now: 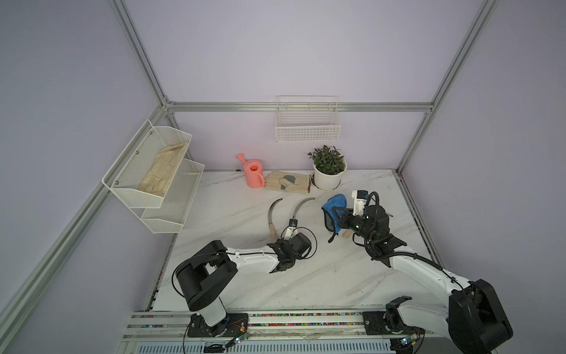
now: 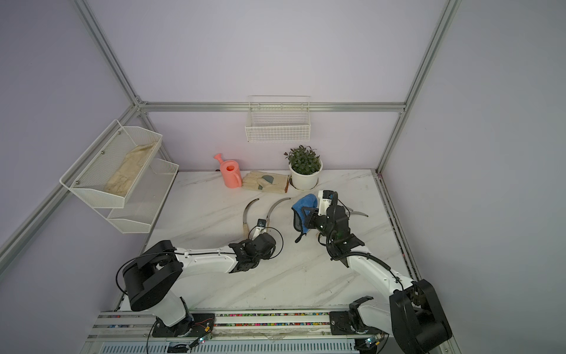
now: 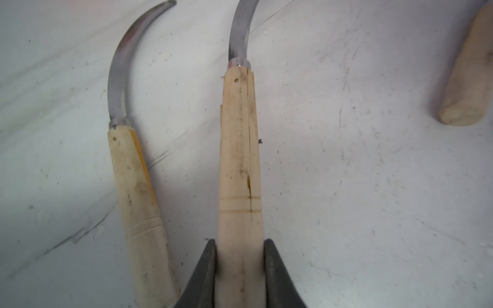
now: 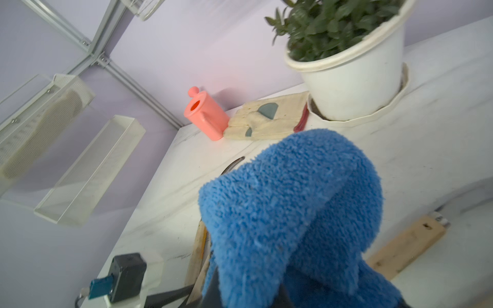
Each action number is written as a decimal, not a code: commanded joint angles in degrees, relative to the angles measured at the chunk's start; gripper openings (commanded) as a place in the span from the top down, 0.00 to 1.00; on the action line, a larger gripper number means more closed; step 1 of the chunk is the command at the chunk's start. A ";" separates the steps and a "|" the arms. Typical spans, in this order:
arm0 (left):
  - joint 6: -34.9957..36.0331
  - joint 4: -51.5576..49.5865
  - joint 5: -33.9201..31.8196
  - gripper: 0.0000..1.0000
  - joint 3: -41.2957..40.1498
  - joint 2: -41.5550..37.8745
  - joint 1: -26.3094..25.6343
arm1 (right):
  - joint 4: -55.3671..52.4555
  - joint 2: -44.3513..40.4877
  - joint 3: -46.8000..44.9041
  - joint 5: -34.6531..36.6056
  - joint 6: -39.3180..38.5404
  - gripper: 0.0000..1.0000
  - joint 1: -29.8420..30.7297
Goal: Wipe small sickles with rags
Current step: Pick up the small sickle from the center of the board, then wipe the small sickle.
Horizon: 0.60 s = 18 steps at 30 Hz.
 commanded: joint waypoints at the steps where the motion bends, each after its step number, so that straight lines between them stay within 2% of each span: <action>1: 10.56 10.17 1.41 1.00 -2.17 -4.14 0.36 | -1.97 -2.59 4.31 1.60 -2.61 1.00 4.86; 9: 25.18 30.45 4.65 1.00 -8.90 -6.08 1.26 | -0.69 3.35 8.70 0.47 -3.95 1.00 13.06; 14: 30.29 37.31 3.23 1.00 -11.56 -6.75 1.66 | 0.59 12.52 11.72 1.26 -3.67 1.00 13.45; 18: 31.98 42.75 7.48 1.00 -15.95 -10.19 2.92 | 1.15 17.94 13.77 2.42 -3.45 1.00 12.81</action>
